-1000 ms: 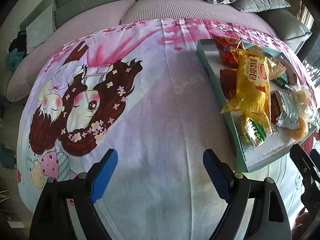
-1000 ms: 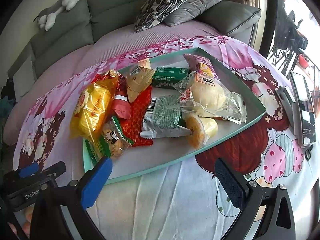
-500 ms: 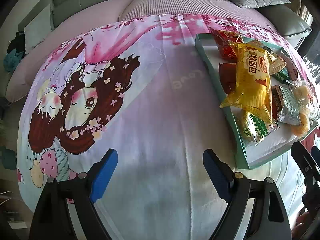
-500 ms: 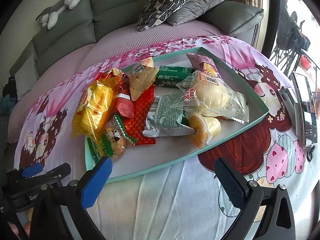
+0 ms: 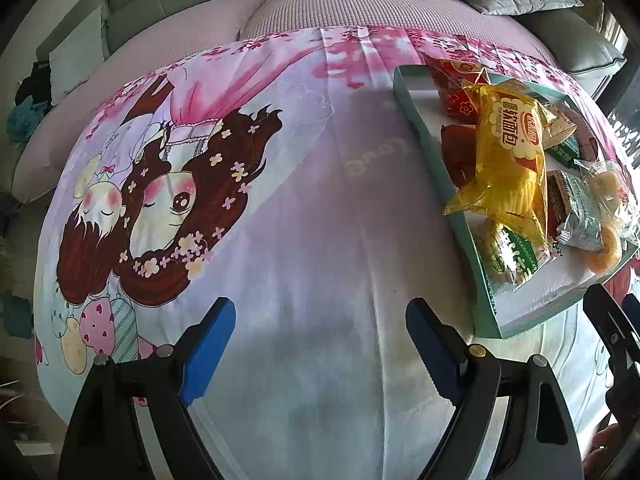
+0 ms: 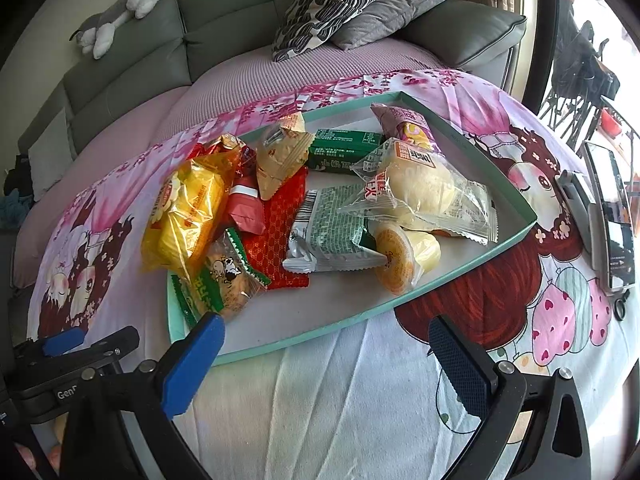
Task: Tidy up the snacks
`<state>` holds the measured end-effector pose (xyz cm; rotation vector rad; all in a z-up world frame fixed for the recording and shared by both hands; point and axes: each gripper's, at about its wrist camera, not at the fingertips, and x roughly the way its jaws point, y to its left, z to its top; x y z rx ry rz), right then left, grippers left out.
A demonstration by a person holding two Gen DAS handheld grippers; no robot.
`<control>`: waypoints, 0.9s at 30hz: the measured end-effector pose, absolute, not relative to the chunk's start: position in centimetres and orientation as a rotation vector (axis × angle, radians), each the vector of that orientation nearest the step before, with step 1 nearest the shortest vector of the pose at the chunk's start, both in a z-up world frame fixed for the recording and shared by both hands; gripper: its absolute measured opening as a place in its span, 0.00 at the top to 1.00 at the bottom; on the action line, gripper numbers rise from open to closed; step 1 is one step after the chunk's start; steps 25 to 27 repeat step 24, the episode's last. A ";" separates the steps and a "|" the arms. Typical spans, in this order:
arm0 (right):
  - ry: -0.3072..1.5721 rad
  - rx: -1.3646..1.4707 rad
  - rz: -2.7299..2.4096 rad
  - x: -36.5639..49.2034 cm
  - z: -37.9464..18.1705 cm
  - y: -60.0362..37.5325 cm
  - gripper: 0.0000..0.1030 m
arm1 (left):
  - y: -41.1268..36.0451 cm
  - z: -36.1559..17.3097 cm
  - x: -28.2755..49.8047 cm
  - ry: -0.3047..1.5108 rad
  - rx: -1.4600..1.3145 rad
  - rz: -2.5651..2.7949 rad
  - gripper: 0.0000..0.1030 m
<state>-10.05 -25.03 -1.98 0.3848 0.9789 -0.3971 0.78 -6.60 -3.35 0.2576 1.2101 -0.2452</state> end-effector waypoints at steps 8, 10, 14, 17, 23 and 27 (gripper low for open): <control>0.982 0.384 -0.398 -10.0 -2.1 -25.0 0.00 | -6.6 -3.4 0.8 1.210 0.259 -0.245 0.15; 0.983 0.384 -0.397 -10.0 -2.1 -25.0 0.00 | -6.6 -3.4 0.8 1.211 0.259 -0.243 0.15; 0.983 0.384 -0.397 -10.0 -2.1 -25.0 0.00 | -6.4 -3.6 0.8 1.215 0.259 -0.239 0.15; 0.984 0.384 -0.397 -10.0 -2.1 -25.0 0.00 | -6.5 -3.5 0.8 1.214 0.257 -0.238 0.15; 0.984 0.385 -0.397 -10.0 -2.1 -25.0 0.00 | -6.4 -3.0 0.7 1.180 0.250 -0.219 0.15; 0.984 0.384 -0.398 -10.0 -2.1 -25.0 0.00 | -6.4 -3.1 0.7 1.188 0.246 -0.220 0.15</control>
